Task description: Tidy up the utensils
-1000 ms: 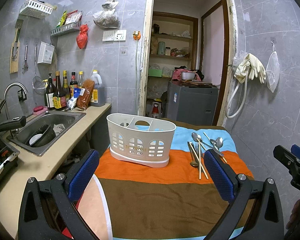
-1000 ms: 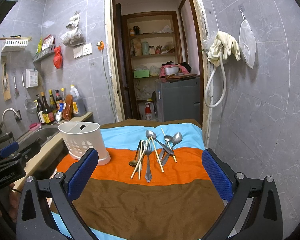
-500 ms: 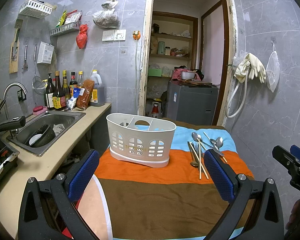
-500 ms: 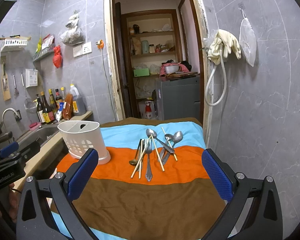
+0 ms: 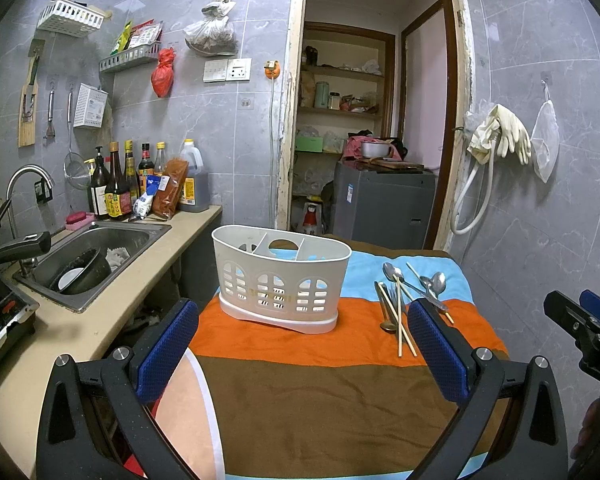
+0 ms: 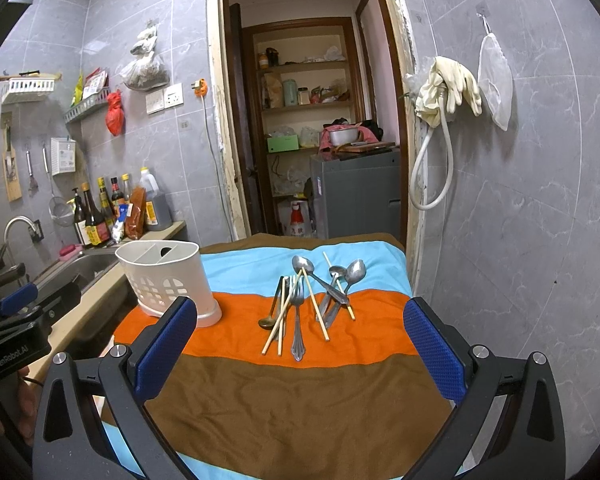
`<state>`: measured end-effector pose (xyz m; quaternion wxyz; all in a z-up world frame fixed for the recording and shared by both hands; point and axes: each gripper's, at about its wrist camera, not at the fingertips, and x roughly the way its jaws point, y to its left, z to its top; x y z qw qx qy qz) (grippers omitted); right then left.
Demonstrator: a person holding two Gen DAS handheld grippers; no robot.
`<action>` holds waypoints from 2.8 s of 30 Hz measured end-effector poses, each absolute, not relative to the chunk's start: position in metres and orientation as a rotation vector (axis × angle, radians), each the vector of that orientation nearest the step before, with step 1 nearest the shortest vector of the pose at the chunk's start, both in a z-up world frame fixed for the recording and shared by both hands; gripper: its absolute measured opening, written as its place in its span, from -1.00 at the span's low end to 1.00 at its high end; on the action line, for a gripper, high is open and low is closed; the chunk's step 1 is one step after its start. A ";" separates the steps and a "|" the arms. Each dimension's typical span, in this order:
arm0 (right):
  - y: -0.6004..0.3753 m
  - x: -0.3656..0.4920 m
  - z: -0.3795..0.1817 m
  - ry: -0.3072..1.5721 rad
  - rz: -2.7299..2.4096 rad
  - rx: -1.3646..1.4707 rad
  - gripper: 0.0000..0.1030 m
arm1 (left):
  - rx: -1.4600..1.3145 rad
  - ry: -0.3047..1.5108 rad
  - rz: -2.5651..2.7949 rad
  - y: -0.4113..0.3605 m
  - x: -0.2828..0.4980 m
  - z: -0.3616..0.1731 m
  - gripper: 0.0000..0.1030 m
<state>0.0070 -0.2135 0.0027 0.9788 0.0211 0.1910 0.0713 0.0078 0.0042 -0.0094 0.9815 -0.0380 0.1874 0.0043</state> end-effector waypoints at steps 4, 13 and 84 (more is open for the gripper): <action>-0.213 0.007 0.003 0.386 0.145 0.042 1.00 | -0.077 0.378 0.008 0.004 0.007 -0.008 0.98; -0.214 0.006 0.000 0.386 0.145 0.043 1.00 | -0.076 0.378 0.008 0.005 0.008 -0.009 0.98; -0.331 0.318 -0.122 0.816 0.517 0.089 -0.07 | 0.047 0.820 -0.137 -0.154 0.311 -0.148 -0.58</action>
